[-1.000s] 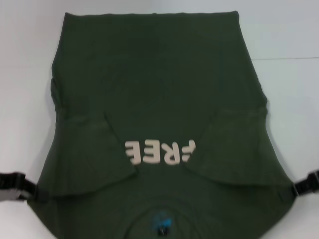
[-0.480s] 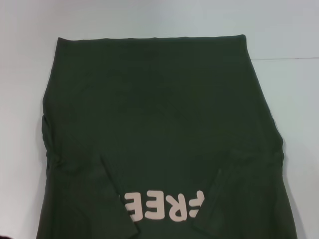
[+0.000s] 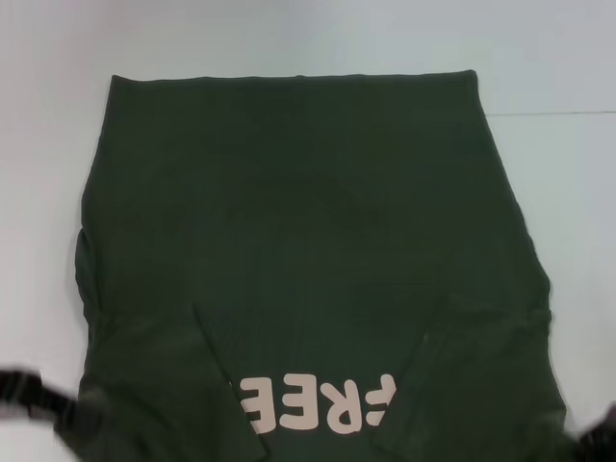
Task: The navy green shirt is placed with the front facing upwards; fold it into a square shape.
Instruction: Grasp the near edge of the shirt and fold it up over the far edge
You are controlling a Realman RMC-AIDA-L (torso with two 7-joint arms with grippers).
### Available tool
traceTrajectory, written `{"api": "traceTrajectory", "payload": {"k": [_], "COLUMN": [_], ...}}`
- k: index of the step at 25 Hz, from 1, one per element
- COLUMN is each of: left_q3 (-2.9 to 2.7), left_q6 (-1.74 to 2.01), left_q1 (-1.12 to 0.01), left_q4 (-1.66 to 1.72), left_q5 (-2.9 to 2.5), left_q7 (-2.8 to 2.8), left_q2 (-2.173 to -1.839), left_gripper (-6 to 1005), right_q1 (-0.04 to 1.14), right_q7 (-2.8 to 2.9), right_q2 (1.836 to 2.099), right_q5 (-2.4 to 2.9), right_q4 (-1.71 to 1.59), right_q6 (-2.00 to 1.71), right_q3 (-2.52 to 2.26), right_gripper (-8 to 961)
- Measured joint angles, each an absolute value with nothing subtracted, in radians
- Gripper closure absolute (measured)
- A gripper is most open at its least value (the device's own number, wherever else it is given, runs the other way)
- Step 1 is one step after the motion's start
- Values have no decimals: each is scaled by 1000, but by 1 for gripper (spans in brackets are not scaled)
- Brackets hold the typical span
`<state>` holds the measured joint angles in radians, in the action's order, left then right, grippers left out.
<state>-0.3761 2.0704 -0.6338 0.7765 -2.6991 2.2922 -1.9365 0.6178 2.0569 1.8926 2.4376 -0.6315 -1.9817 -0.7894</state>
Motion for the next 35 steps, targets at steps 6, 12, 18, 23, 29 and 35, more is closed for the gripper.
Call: {"api": "traceTrajectory", "payload": {"k": [6,12,18,23,29,35], "left_q3": [-108,-74,-74,-76,-81,-80], "left_q6": [2010,1778,1554,1396,1272,1205], "left_q1": [-639,-622,-610,-594,-593,-614], "left_q4": [773,712,617,604,542,471], "left_q5": [-2508,-2372,-2226,-2135,-2070,-1962], "left_q7": [2335,2354,2265,2195,2106,2002], "left_q2": [-1905,-1923,-1980,-2045,-2071,-2073], "left_gripper": [949,950,950,951,950,949], "right_q1": [627,626,613,626,638,661], "right_q7": [2084,2165,2151,2123,2000,1928], "right_q2": [1855,1844,1897,1953,2013,2034], "right_q5": [2341,2180,1995,1977,1918,1862], "right_q4": [-629,-616,-564,-550,-542,-530], "right_q6": [-1956,-1772,-1506,-1321,-1162,-1075], "right_q3": [-499,-369,-355,-361,-369,-372], "right_gripper": [914,914,914,914,913,913]}}
